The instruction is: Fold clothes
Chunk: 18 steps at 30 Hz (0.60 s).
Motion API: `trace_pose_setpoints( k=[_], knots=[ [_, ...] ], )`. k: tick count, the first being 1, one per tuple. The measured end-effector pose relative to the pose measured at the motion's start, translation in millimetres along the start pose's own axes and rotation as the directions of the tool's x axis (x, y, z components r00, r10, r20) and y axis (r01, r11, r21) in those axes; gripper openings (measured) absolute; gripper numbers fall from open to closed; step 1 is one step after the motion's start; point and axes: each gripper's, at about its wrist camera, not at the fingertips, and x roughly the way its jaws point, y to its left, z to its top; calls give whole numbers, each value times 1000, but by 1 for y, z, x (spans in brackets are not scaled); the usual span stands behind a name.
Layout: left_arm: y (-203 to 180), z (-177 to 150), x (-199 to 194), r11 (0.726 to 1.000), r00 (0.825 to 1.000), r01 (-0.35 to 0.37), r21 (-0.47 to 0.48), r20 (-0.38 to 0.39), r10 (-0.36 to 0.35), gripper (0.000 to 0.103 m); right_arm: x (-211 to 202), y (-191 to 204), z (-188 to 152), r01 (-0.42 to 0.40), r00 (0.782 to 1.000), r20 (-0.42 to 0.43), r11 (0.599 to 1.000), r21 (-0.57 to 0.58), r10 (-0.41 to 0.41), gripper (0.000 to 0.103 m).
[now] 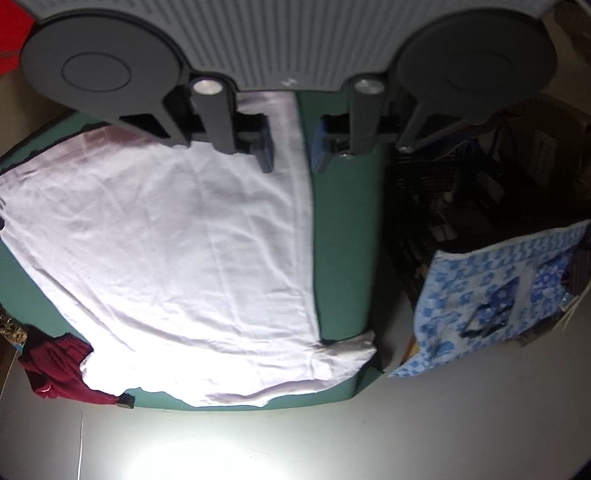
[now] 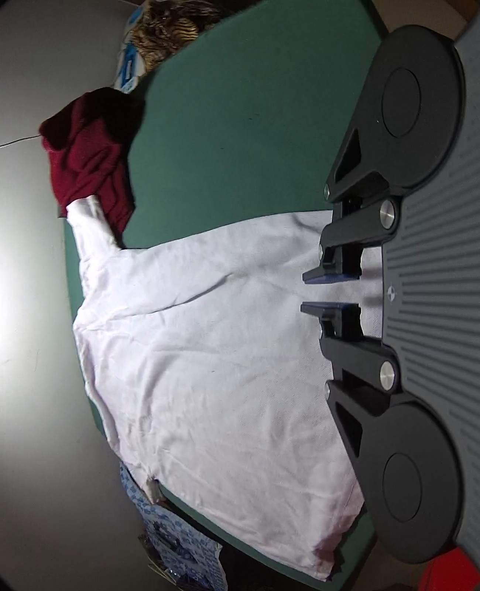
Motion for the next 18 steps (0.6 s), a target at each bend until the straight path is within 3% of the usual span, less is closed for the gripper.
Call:
trace_pose_setpoints(
  k=[2, 6, 10, 13, 18],
  knots=[
    [-19, 4, 15, 1000, 1000, -3, 18, 9, 3, 31, 7, -1, -4, 16, 1000, -23, 999, 34, -16, 7],
    [-44, -1, 47, 994, 997, -39, 101, -56, 45, 41, 2, -12, -12, 80, 995, -58, 995, 59, -76, 8],
    [-34, -10, 56, 992, 995, -41, 117, -84, 51, 52, -5, -23, -7, 85, 995, -64, 991, 100, -79, 8],
    [-27, 5, 47, 993, 996, -36, 110, -79, 44, 44, -21, -27, 28, 56, 998, 12, 993, 102, -57, 9],
    [-29, 82, 20, 995, 997, -42, 92, 64, 36, 53, -39, -41, 121, -6, 989, 149, 997, 81, -6, 14]
  ],
)
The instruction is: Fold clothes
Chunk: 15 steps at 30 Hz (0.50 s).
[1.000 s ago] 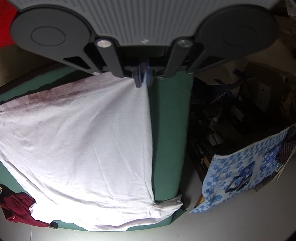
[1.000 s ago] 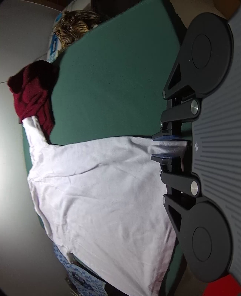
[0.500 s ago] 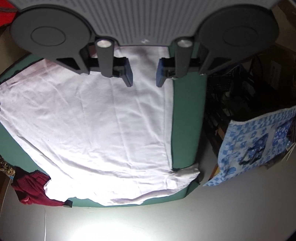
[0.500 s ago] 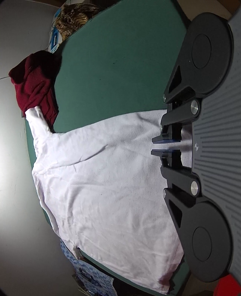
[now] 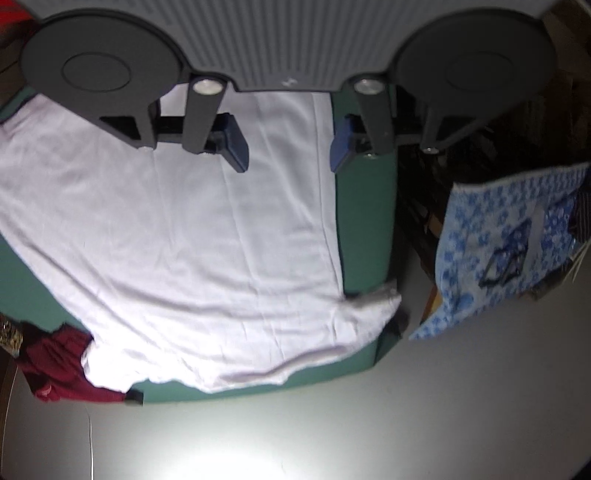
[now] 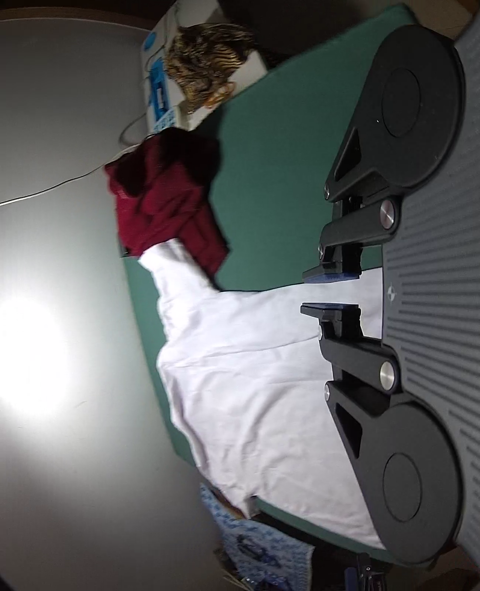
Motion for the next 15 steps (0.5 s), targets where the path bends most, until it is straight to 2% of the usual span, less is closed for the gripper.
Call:
trace_pose_setpoints(
  k=[3, 4, 5, 6, 8, 10, 11, 15],
  knots=[
    [-14, 64, 1, 995, 994, -79, 55, 85, 74, 56, 22, -1, 53, -13, 1000, 26, 1000, -22, 13, 15],
    [-17, 88, 3, 993, 991, -102, 64, 89, 96, 57, 31, -2, 70, -16, 999, 31, 1000, -23, 17, 18],
    [-20, 111, 6, 990, 989, -124, 74, 93, 117, 63, 40, -3, 86, -19, 999, 36, 1000, -24, 20, 19],
    [-21, 135, 10, 990, 989, -126, 60, 90, 120, 73, 50, -4, 100, -24, 999, 40, 999, -24, 25, 20],
    [-22, 176, 20, 992, 989, -122, 25, 83, 119, 85, 72, -7, 122, -36, 998, 45, 999, -23, 37, 21],
    [-32, 207, 36, 992, 989, -122, -17, 79, 123, 86, 100, -14, 135, -17, 999, 38, 1000, 2, 17, 30],
    [-37, 223, 43, 992, 989, -123, -38, 76, 125, 87, 115, -18, 138, -8, 1000, 26, 1000, 22, 8, 30],
    [-76, 242, 91, 992, 995, -99, -75, -1, 99, 91, 172, -40, 131, -7, 997, -74, 993, 121, 16, 31]
  ],
)
